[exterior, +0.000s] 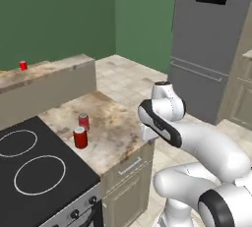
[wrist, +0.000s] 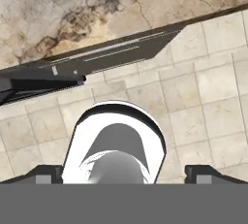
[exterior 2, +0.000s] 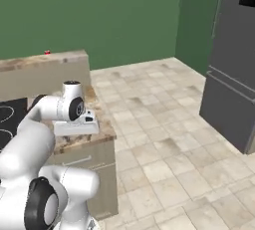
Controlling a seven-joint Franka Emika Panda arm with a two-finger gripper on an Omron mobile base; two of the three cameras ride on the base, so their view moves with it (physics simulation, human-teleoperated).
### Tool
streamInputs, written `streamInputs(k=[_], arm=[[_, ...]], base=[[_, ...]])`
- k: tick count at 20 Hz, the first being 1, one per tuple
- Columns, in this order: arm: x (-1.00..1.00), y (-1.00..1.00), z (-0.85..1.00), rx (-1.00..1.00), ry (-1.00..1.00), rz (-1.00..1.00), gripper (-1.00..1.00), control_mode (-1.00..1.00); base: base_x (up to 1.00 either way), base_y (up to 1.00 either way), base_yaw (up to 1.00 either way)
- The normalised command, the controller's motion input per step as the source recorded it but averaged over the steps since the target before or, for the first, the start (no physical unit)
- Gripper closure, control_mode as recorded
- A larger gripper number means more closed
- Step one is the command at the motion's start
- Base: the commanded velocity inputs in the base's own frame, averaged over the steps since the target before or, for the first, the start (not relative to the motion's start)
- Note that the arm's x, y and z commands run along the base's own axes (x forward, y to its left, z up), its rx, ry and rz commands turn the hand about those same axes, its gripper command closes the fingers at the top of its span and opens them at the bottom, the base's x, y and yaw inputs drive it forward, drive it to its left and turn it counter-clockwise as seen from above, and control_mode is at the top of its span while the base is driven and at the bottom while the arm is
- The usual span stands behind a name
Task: Four empty soda cans are scattered around the kitchen. Gather all the cans and cluster them next to the stove for recycling.
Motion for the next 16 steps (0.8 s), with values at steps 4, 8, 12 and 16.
streamInputs(k=[4,8,12,16], arm=[[0.0,0.0,0.0,0.0,0.0,0.0,-1.0,1.0],[0.0,0.0,0.0,0.0,0.0,0.0,-1.0,1.0],[0.0,0.0,0.0,0.0,0.0,0.0,-1.0,1.0],[0.0,0.0,0.0,0.0,0.0,0.0,-1.0,1.0]], base=[[0.0,-0.2,-0.75],[0.14,-0.21,-0.61],[0.4,-0.19,-0.28],[0.53,-0.18,0.0]])
